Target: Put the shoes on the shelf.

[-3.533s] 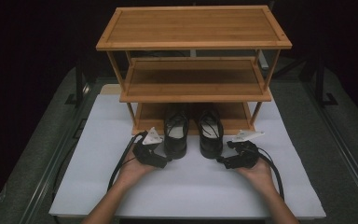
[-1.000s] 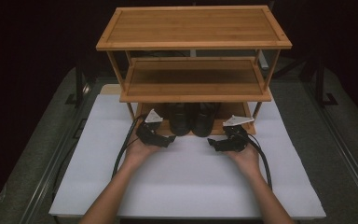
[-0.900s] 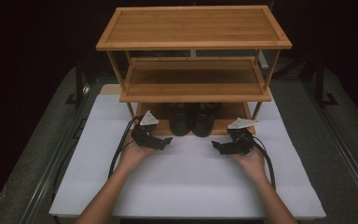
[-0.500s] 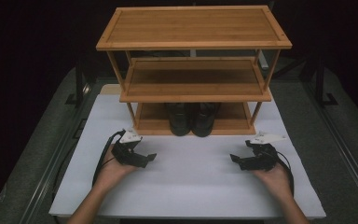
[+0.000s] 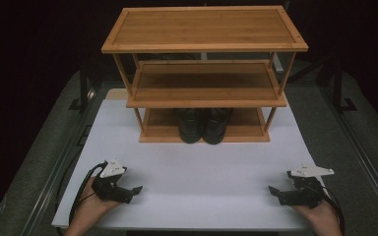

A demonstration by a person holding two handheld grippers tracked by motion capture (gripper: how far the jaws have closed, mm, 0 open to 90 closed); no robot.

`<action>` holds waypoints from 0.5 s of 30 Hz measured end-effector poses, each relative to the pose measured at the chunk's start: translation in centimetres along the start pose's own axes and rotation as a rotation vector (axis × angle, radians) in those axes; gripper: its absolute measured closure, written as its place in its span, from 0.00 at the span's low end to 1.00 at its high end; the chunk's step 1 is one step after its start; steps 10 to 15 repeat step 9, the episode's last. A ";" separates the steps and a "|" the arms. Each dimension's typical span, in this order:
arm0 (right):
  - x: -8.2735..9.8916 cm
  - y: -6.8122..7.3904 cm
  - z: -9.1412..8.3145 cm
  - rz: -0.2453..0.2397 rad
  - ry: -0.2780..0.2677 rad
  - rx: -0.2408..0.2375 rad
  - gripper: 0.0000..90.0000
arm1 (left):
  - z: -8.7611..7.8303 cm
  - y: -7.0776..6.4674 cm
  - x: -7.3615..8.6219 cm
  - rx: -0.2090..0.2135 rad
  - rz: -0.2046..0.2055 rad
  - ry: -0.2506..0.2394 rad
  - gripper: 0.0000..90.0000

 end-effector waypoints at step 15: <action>1.3 -0.2 -0.3 0.005 0.007 0.028 0.13 | 0.2 -0.1 1.1 0.003 -0.015 -0.015 0.09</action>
Point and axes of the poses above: each handheld gripper's, and its own axes: z roughly forward along the jaws, x roughly out of its underside, y roughly to its left, the point moved 9 cm from there along z, roughly forward along the jaws, and after that the axes turned 2 degrees about -z, right-handed, at the moved point
